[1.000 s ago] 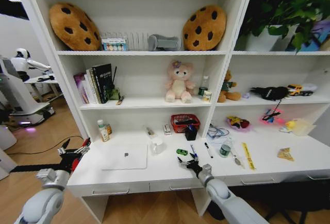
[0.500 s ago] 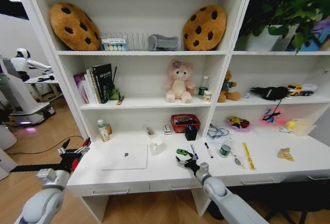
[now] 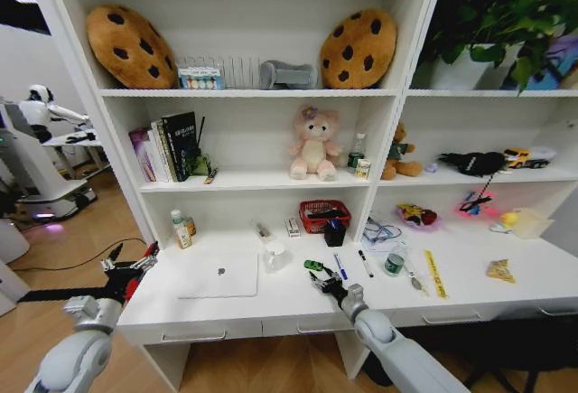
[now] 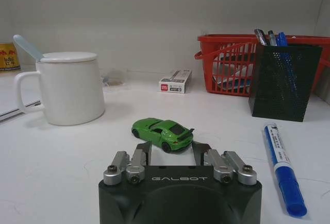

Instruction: Organize the objects on the table.

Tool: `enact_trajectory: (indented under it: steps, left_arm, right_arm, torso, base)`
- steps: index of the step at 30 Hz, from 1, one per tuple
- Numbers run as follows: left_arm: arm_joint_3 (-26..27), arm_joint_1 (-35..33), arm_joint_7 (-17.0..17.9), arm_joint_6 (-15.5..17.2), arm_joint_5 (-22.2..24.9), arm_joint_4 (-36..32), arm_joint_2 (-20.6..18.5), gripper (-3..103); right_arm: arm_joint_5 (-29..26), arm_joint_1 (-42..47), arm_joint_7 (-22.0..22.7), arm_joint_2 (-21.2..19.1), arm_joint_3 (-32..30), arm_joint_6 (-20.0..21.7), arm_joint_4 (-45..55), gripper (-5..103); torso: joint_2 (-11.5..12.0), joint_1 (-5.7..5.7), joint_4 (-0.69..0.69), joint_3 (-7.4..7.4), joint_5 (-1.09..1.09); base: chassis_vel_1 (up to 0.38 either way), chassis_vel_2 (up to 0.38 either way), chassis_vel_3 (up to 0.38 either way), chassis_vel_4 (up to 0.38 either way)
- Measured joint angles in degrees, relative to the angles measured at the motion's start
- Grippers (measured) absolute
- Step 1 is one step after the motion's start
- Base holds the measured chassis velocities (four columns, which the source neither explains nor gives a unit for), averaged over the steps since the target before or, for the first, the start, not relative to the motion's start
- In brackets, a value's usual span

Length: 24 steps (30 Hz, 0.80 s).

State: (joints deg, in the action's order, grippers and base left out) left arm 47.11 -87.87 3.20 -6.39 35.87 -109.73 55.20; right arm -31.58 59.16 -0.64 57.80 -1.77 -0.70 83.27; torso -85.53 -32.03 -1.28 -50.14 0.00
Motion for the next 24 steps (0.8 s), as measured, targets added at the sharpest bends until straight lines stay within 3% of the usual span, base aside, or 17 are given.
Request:
enact_trajectory:
  steps: [6, 9, 10, 11, 13, 17, 23, 24]
  left_arm:
    - [0.0, 0.0, 0.0, 0.0, 0.0, 0.0, 0.0, 100]
    - [0.0, 0.0, 0.0, 0.0, 0.0, 0.0, 0.0, 100]
    - [0.0, 0.0, 0.0, 0.0, 0.0, 0.0, 0.0, 100]
    - [0.0, 0.0, 0.0, 0.0, 0.0, 0.0, 0.0, 100]
    - [0.0, 0.0, 0.0, 0.0, 0.0, 0.0, 0.0, 100]
    - [0.0, 0.0, 0.0, 0.0, 0.0, 0.0, 0.0, 100]
    - [0.0, 0.0, 0.0, 0.0, 0.0, 0.0, 0.0, 100]
    - [0.0, 0.0, 0.0, 0.0, 0.0, 0.0, 0.0, 100]
  right_arm:
    - [0.4, 1.7, 0.0, -0.3, -1.2, -0.6, 1.8, 22]
    - [0.5, 2.0, 0.0, -0.4, -1.4, -0.7, 2.1, 17]
    - [0.7, 2.3, -0.1, -0.5, -1.7, -0.9, 2.3, 7]
    - [1.1, 2.5, -0.2, -0.5, -1.9, -1.2, 2.4, 2]
    - [1.3, 2.5, -0.3, -0.6, -2.1, -1.5, 2.5, -2]
    - [1.5, 2.5, -0.2, -0.7, -2.4, -1.6, 3.0, 7]
    - [1.6, 0.8, 0.4, 0.0, -1.4, -1.1, 2.0, 34]
    - [1.7, 0.4, 0.4, 0.3, -1.1, -1.0, 1.5, 34]
  torso:
    - [0.0, 0.0, 0.0, 0.0, 0.0]
    - [0.0, 0.0, 0.0, 0.0, 0.0]
    - [0.0, 0.0, 0.0, 0.0, 0.0]
    - [0.0, 0.0, 0.0, 0.0, 0.0]
    - [0.0, 0.0, 0.0, 0.0, 0.0]
    - [0.0, 0.0, 0.0, 0.0, 0.0]
    - [0.0, 0.0, 0.0, 0.0, 0.0]
    - [0.0, 0.0, 0.0, 0.0, 0.01]
  base:
    - [0.0, 0.0, 0.0, 0.0]
    - [0.0, 0.0, 0.0, 0.0]
    - [0.0, 0.0, 0.0, 0.0]
    - [0.0, 0.0, 0.0, 0.0]
    - [0.0, 0.0, 0.0, 0.0]
    - [0.0, 0.0, 0.0, 0.0]
    - [0.0, 0.0, 0.0, 0.0]
    - [0.0, 0.0, 0.0, 0.0]
